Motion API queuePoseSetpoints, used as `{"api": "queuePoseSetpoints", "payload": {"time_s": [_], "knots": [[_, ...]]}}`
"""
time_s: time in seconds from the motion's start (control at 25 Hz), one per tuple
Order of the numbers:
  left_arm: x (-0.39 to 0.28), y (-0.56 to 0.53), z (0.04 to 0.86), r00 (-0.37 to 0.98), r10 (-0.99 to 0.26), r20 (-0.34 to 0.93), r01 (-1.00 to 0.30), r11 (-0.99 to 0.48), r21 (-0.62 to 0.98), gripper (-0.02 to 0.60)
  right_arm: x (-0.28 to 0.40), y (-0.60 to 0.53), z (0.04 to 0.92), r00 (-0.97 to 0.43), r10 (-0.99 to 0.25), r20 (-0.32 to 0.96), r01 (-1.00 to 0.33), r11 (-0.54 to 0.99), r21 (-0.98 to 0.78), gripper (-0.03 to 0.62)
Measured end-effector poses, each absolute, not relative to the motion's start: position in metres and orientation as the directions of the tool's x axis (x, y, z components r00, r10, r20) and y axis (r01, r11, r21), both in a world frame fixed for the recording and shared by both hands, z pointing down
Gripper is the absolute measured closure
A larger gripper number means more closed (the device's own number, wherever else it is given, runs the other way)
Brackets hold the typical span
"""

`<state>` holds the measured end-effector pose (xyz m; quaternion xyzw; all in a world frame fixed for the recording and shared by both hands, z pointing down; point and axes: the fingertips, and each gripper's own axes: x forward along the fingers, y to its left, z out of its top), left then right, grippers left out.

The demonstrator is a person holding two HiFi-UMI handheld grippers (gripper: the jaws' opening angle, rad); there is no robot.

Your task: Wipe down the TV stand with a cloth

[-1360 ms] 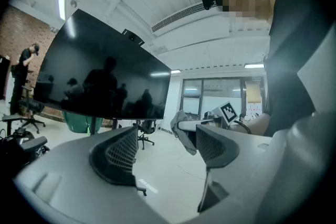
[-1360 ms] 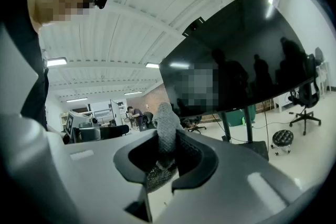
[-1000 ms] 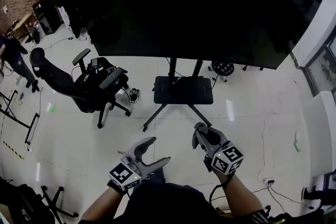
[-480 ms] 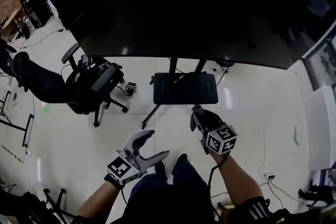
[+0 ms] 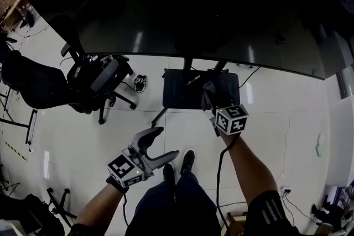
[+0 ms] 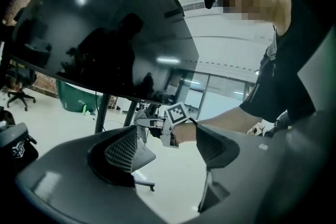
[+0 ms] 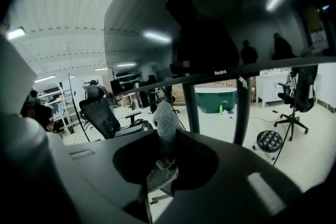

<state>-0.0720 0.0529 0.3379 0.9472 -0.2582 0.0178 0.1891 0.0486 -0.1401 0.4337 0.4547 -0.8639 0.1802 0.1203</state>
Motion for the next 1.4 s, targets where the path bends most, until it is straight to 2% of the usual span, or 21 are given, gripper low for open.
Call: {"api": "queuePoseSetpoints", "payload": {"time_s": [0.68,1.16,1.4], "knots": [[-0.033,-0.042,0.368,0.854,-0.511,0.096,-0.509,-0.783,0.358,0.209,0.023,-0.302,0.535,-0.559,-0.720,0.412,-0.824,0.535,-0.184,0.533],[-0.025,-0.047,0.391,0.851,-0.514,0.110,-0.514,-0.771,0.376,0.209,0.018,-0.349,0.545,-0.530,-0.759,0.379,-0.839,0.533,-0.106,0.533],[-0.026,-0.044,0.407,0.849,-0.512,0.128,-0.517,-0.758,0.398,0.209,0.005,-0.361,0.547,-0.579,-0.726,0.371,-0.798,0.597,-0.076,0.533]]}}
